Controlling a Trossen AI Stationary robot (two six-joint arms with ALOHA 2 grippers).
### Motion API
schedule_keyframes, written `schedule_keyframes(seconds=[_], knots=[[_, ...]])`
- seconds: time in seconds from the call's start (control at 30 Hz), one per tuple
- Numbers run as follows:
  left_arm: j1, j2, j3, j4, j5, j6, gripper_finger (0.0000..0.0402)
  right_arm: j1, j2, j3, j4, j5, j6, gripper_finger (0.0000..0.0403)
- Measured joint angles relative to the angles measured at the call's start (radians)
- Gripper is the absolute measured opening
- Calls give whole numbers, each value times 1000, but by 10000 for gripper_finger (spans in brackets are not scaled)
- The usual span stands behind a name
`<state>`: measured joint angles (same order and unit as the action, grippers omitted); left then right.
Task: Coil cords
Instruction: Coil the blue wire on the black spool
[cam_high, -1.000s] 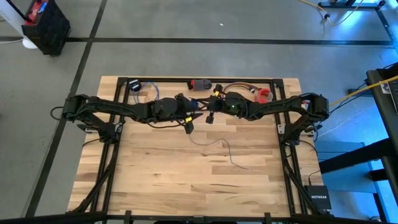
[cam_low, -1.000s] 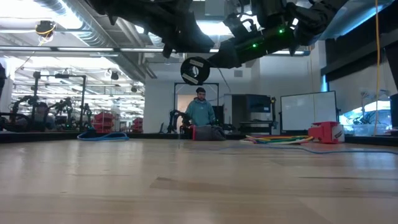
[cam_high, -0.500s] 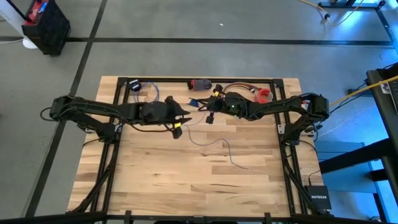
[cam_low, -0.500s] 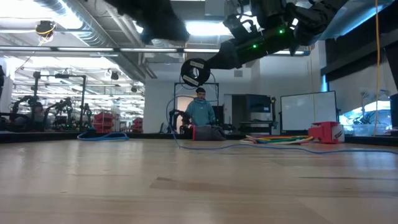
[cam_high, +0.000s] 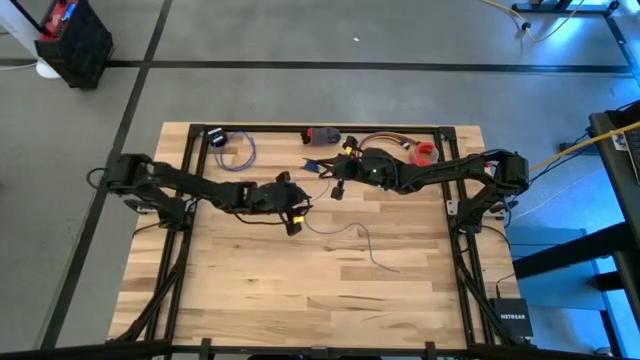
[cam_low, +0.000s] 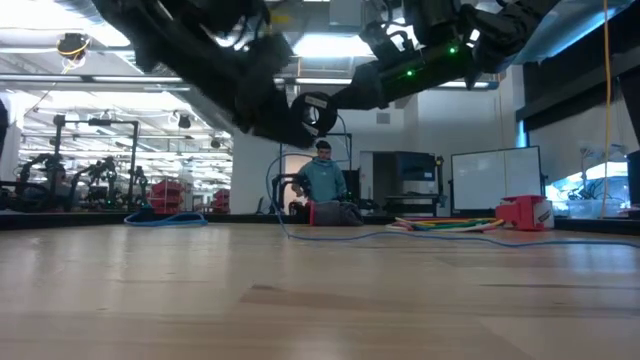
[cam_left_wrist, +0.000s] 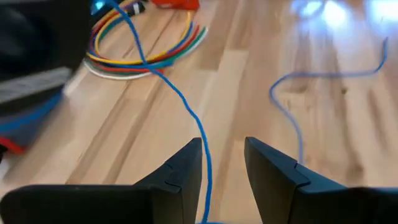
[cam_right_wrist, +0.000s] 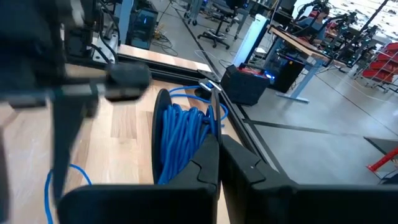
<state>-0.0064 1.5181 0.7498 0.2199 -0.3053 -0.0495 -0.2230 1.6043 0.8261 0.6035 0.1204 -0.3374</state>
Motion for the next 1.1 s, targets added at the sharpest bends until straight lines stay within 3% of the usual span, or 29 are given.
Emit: schedule_keyframes(seconds=[0.2,0.6,0.93,1.1], knots=[[30,85,15,14,-39,54,115,0,0,0,0,0,-4,9],[32,61,19,19,-39,53,114,0,0,0,-7,-1,-7,9],[45,61,19,-3,-39,57,13,0,0,0,-8,-1,-8,10],[69,66,19,0,-38,57,6,0,0,-1,27,-71,39,10]])
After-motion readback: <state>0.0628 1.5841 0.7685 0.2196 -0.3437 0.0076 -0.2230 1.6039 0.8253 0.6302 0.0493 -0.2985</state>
